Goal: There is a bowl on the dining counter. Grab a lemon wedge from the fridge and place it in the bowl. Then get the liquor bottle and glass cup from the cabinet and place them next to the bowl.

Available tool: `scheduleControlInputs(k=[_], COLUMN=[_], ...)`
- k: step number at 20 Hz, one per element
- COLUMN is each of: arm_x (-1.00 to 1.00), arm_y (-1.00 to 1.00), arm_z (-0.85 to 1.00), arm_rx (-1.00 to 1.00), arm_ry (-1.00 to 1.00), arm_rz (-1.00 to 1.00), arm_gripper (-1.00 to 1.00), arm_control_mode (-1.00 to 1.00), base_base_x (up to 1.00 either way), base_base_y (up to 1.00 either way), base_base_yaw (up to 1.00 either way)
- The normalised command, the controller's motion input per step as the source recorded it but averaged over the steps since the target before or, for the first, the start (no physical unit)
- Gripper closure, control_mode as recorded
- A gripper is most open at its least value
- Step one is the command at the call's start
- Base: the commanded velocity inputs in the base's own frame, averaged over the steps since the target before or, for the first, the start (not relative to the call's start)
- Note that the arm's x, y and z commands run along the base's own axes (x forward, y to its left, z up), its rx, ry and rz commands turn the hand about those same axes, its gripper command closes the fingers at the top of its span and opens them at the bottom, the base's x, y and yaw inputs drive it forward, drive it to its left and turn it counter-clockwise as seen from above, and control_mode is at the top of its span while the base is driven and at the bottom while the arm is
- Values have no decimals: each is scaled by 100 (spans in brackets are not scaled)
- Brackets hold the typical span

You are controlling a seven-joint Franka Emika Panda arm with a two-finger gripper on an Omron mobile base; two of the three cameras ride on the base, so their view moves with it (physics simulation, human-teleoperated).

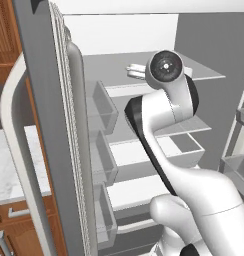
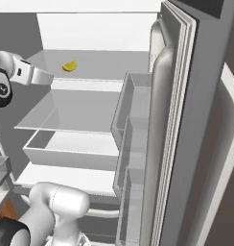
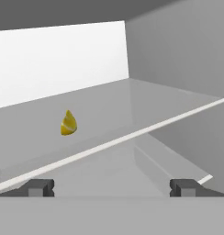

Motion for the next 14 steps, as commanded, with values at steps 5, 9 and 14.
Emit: scheduleControlInputs(k=[5,9,14], arm_x=[0,0,0], arm_y=[0,0,3], arm_z=[-1,-1,-1], arm_rx=[0,0,0], arm_ry=[0,0,0], arm_rz=[0,0,0], arm_gripper=[-100,-100,-100], arm_control_mode=[-100,-100,-100], base_base_x=[0,0,0], base_base_y=[0,0,0], base_base_yaw=[0,0,0])
